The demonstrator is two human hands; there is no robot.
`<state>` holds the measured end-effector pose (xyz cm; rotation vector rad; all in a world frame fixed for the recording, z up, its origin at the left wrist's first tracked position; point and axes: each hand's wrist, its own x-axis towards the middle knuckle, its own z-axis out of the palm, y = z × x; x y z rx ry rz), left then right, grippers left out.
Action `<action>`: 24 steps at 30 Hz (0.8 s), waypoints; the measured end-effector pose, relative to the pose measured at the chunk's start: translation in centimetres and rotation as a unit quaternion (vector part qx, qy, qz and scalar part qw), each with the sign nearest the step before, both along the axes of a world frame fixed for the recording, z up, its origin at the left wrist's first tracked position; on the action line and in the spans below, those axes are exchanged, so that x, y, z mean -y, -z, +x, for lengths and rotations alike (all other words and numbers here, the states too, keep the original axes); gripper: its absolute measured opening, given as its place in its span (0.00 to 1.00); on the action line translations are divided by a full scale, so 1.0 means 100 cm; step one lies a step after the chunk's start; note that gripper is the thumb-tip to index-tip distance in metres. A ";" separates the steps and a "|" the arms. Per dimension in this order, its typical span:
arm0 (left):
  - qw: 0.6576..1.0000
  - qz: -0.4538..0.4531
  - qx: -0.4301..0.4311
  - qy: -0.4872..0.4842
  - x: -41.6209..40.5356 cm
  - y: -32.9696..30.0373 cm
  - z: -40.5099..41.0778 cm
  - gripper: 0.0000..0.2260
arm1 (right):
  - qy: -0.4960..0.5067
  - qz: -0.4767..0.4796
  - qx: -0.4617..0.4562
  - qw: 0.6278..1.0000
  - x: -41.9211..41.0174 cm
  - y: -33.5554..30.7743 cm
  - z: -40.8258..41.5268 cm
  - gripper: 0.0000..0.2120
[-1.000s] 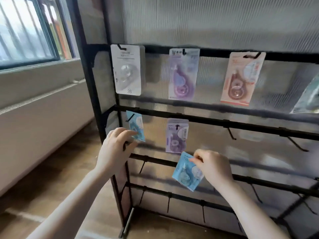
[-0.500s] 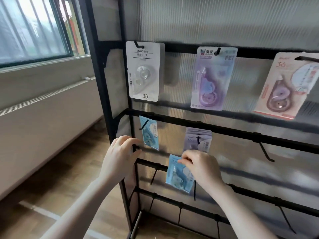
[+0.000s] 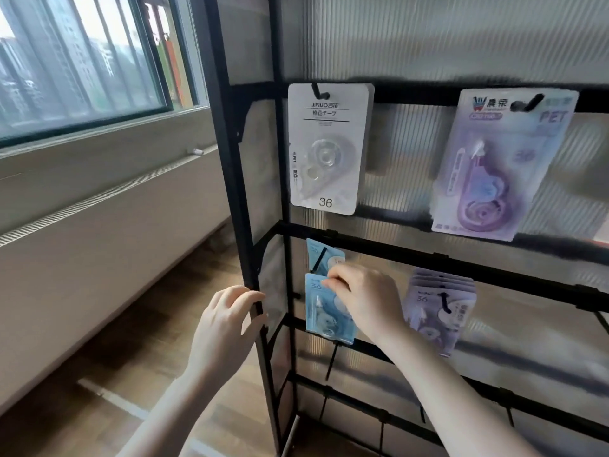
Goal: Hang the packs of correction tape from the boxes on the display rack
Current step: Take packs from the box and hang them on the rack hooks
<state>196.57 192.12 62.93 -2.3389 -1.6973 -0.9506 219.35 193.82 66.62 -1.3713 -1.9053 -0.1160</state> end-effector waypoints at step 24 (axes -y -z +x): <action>0.995 0.026 -0.079 0.047 -0.038 0.047 -0.058 0.11 | 0.034 -0.116 0.062 0.991 -0.049 0.001 -0.027 0.10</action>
